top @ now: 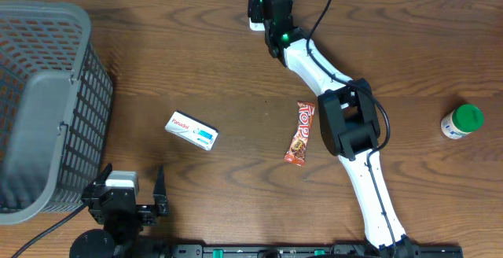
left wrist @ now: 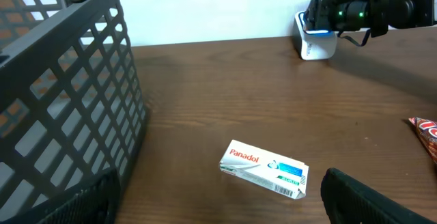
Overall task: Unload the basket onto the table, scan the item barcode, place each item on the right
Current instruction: 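Carry the orange box to the right edge and release it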
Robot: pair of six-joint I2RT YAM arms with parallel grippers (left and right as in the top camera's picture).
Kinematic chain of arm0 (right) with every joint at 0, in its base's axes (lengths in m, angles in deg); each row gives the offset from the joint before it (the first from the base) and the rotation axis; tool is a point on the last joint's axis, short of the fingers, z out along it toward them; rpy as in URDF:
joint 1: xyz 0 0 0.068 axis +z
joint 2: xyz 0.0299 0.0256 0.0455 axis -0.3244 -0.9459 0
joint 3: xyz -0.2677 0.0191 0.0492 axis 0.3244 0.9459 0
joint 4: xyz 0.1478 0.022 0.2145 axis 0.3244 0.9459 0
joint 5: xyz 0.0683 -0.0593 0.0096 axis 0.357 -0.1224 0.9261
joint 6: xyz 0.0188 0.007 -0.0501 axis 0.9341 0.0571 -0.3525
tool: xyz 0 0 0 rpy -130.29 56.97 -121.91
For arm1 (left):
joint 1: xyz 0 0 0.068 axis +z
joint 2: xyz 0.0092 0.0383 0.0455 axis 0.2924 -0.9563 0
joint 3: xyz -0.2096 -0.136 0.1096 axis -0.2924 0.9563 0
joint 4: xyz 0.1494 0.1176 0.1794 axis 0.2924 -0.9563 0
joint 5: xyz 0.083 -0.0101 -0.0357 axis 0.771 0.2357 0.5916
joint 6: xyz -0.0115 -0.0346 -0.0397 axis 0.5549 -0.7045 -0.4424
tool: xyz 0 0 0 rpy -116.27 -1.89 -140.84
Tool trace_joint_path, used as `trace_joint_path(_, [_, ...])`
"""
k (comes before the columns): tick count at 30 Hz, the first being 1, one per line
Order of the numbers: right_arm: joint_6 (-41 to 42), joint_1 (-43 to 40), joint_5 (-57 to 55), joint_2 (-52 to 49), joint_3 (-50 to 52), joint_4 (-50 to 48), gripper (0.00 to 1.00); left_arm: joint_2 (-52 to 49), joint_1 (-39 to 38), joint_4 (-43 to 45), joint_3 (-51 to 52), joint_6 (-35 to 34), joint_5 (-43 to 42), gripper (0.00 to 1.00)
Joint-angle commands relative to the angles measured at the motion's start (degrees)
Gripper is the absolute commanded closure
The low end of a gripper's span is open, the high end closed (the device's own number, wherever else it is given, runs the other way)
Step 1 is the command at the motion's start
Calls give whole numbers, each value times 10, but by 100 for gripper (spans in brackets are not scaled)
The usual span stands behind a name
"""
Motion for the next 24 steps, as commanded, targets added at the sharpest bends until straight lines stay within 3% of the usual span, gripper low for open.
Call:
trace_joint_path(1, [-29,-2,-32,39,-4,18,30,4,2,0,1,-1,-1,7])
trace_joint_path(8, [-60,-8,-47,138,-4,166,30,4,2,0,1,-1,-1,7])
trace_joint_path(11, [-66,-22,-47,191,-4,288,28,4,2,0,1,-1,-1,7])
trace_joint_path(15, [-62,-55,-47,243,-4,457,36,4,2,0,1,-1,-1,7])
trace_joint_path(20, [-30,-117,-47,254,-3,629,36,4,2,0,1,-1,-1,7])
trace_joint_path(24, [-13,-181,-47,245,20,702,32,4,2,0,1,-1,-1,7])
